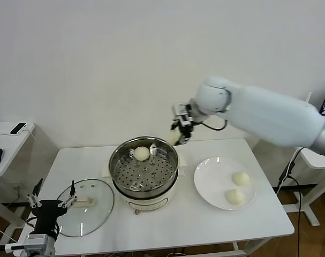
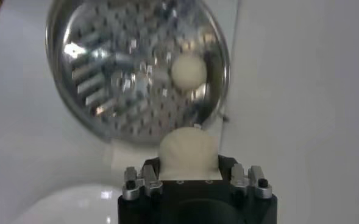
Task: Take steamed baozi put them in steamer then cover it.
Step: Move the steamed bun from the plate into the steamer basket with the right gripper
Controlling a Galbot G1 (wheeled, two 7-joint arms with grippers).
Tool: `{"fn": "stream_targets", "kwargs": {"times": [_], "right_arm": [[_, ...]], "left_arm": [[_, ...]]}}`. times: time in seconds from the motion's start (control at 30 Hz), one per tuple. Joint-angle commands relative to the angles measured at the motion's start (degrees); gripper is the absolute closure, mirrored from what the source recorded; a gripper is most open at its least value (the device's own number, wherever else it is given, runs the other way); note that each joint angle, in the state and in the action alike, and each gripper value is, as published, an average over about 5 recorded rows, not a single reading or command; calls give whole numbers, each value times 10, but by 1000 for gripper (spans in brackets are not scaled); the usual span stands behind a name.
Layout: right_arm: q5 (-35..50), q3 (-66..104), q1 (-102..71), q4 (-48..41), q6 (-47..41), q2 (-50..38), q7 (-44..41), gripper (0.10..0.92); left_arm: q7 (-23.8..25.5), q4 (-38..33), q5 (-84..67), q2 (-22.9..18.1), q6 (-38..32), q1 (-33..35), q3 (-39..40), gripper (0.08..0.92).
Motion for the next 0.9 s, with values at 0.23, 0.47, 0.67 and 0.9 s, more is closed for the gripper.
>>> {"fn": "stream_targets", "kwargs": {"times": [0.23,0.47,0.67,0.9], "right_arm": [[64,-10,-78,-106,-63,186,54,423],[43,-5,-114,-175,-67,225,69,423],[21,0,-132,-211,-67,244,74,423],[16,1,-139,-226,-66,254,72,423]], "left_arm": [[1,2,-6,5,1,-1,-16,177],[2,1,-7,5,-1,2,-22,177],[2,1,-9,5,-1,1,-25,177],[2,1,-9,4,-1,-1,-24,177]]}}
